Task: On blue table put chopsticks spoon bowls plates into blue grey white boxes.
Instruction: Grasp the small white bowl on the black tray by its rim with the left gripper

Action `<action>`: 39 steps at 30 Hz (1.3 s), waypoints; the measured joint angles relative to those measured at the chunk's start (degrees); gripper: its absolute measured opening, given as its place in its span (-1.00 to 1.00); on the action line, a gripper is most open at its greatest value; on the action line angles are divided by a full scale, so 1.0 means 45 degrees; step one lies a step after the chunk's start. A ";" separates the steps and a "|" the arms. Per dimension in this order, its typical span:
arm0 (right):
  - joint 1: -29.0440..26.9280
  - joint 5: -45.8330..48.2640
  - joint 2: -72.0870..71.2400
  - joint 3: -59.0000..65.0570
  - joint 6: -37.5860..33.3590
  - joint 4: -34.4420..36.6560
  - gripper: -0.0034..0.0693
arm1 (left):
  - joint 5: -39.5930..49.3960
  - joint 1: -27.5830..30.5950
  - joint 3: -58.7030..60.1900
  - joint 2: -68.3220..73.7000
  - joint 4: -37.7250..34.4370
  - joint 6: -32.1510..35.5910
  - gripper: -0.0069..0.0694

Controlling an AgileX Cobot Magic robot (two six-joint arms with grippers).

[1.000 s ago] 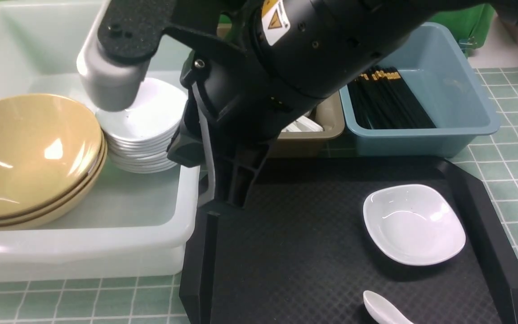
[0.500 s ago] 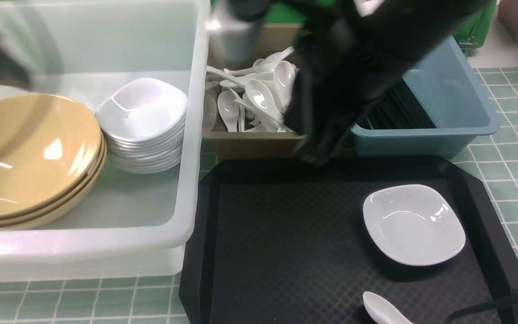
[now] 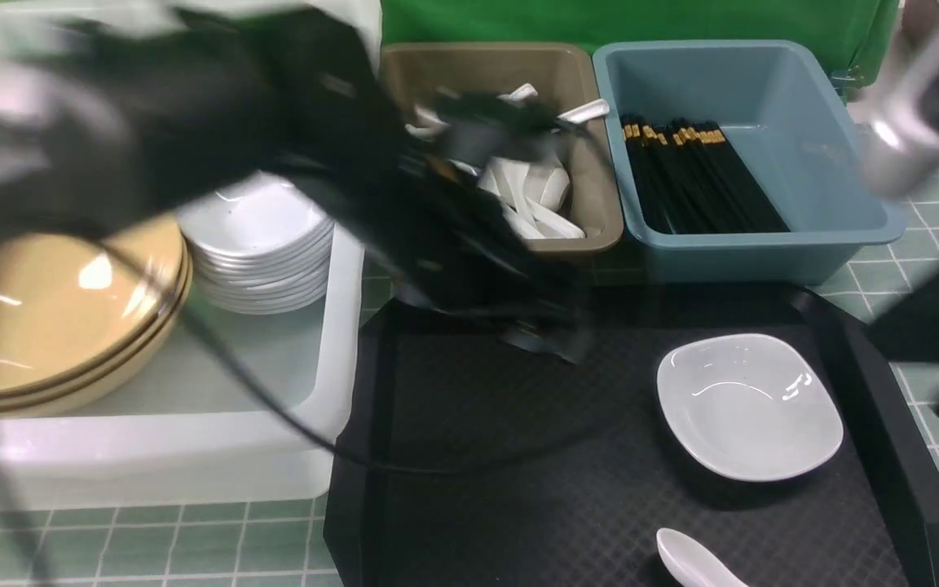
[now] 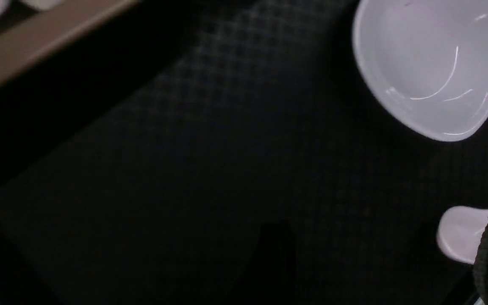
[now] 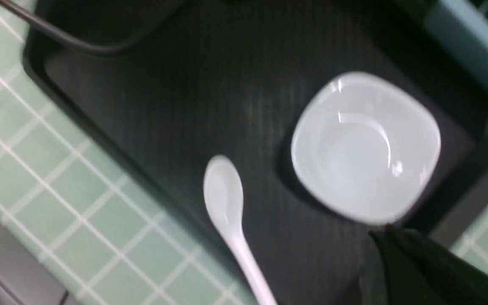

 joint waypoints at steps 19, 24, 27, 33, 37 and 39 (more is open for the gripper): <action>-0.0032 0.0192 -0.2169 0.2470 0.0347 -0.0125 -0.77 | -0.1072 -0.0910 -0.4356 0.5804 -0.1984 -0.0120 0.59; -0.0032 0.0013 -0.2169 0.2470 0.0347 -0.0125 -0.77 | -0.1170 -0.0947 -0.4719 0.6176 -0.1986 -0.0161 0.21; -0.0032 -0.0214 -0.2169 0.2470 0.0347 -0.0125 -0.77 | -0.1301 -0.1018 -0.4719 0.6200 -0.1925 -0.0143 -0.22; -0.0032 -0.0677 -0.2169 0.2470 0.0307 -0.0125 -0.77 | -0.1009 -0.1006 -0.4769 0.6017 -0.1723 -0.0066 -0.72; -0.0032 -0.1139 -0.2169 0.2424 0.0292 -0.0125 -0.77 | -0.0215 -0.0936 -0.4769 0.5333 -0.1172 0.0262 -0.77; -0.0032 -0.1596 -0.2132 0.2205 0.0011 -0.0125 -0.77 | 0.0300 -0.0739 -0.4731 0.4366 -0.0406 0.0522 -0.80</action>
